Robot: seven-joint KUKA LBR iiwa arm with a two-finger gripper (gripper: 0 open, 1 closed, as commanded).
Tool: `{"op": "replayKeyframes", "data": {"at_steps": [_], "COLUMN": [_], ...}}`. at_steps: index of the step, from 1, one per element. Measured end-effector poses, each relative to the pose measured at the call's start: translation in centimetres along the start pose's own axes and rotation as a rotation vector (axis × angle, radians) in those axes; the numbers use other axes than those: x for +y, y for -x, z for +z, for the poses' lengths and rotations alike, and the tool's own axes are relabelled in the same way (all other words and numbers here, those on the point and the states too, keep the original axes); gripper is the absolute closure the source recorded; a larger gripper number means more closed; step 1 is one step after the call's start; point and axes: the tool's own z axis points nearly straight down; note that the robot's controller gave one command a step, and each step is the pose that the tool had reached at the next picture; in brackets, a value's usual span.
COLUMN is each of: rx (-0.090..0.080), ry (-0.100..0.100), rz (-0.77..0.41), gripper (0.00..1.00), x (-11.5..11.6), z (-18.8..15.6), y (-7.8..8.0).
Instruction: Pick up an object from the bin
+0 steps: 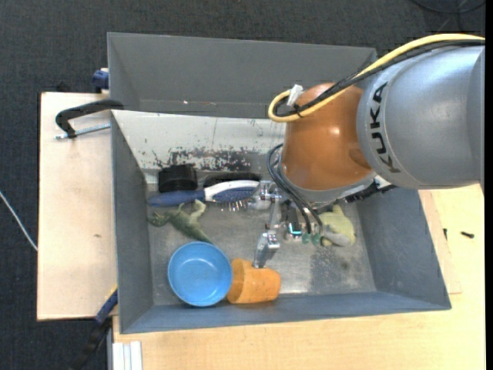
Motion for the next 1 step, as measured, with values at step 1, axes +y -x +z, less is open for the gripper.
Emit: {"op": "replayKeyframes", "data": {"at_steps": [1], "rx": [-0.013], "ry": [-0.001], "rz": [-0.061], "gripper": [0.0], "x": [4.43], "z": [3.4], "y": [-1.07]}}
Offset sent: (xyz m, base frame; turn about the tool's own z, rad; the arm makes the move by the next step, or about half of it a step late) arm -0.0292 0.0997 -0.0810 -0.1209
